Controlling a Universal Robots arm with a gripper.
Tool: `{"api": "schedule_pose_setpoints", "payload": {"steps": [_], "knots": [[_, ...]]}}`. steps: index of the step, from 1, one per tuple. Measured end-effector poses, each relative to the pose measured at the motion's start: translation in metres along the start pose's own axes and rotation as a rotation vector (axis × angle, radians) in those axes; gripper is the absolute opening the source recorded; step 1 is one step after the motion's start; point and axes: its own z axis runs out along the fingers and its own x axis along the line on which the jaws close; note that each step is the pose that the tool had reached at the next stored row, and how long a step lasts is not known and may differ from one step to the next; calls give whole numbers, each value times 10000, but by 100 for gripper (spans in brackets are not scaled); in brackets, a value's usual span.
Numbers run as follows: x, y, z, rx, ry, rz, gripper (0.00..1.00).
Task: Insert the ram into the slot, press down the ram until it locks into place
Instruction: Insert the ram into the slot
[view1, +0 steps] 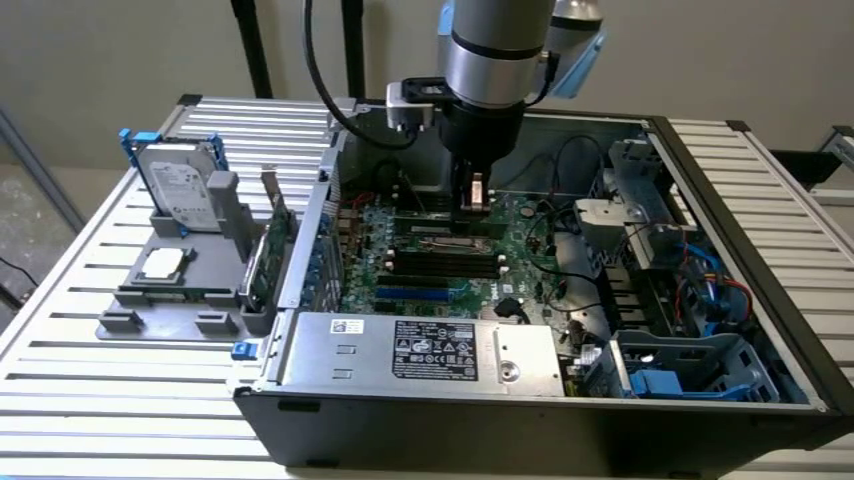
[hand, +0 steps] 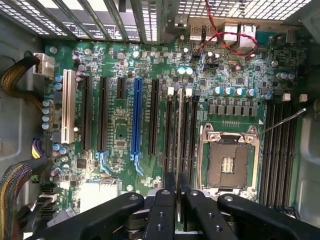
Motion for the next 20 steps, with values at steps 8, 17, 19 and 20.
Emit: {"api": "schedule_pose_setpoints", "payload": {"steps": [8,17,19,20], "knots": [[42,-26,144,0,0,0,14],[57,-40,308,0,6,-1,14],[58,-41,344,-1,31,1,14],[58,-41,361,-1,55,1,14]]}}
